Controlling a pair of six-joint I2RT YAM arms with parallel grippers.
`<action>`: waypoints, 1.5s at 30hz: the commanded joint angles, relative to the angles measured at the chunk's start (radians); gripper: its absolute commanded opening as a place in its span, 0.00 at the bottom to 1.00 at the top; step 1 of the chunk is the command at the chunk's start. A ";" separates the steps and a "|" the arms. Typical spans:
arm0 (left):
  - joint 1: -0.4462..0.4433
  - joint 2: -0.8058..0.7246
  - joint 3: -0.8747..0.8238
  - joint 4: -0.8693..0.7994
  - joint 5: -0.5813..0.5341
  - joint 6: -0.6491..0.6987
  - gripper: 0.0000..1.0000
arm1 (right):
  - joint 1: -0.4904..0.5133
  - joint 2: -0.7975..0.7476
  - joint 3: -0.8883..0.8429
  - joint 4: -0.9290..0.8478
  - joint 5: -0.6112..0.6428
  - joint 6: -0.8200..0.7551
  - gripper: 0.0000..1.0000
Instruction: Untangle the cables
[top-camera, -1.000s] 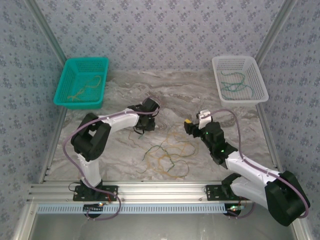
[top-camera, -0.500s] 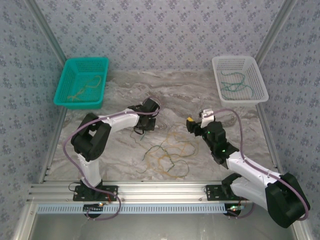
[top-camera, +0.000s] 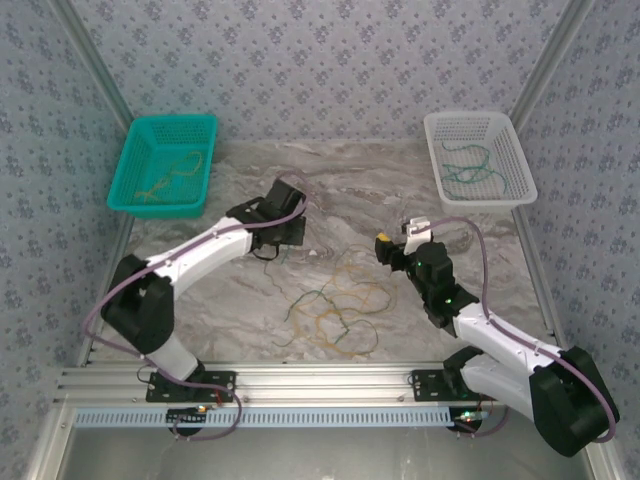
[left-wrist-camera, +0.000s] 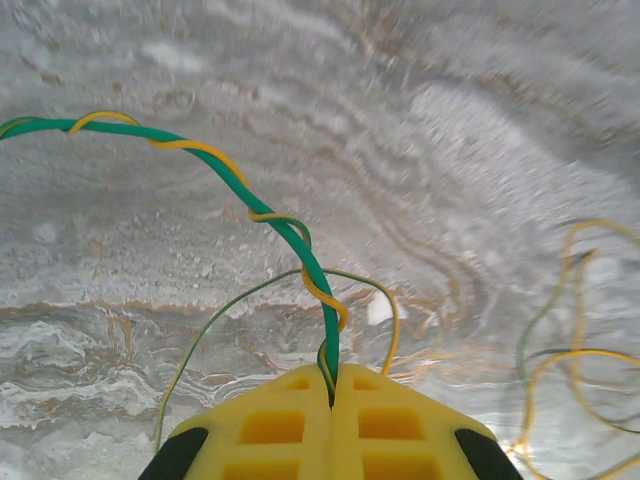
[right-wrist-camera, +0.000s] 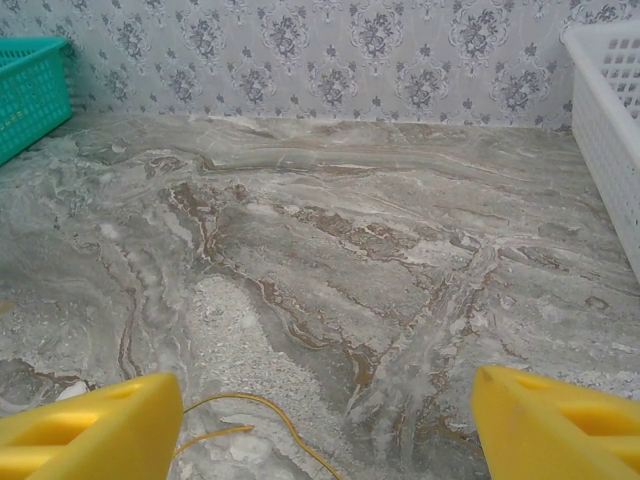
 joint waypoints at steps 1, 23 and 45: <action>0.030 -0.082 -0.017 0.051 0.066 0.006 0.00 | -0.008 -0.020 -0.019 0.013 0.010 0.011 0.78; 0.102 -0.242 -0.158 0.381 0.500 0.116 0.00 | 0.103 0.056 0.169 -0.081 -0.547 -0.396 0.92; 0.060 -0.264 -0.171 0.357 0.542 0.148 0.00 | 0.231 0.414 0.500 -0.146 -0.402 -0.804 0.81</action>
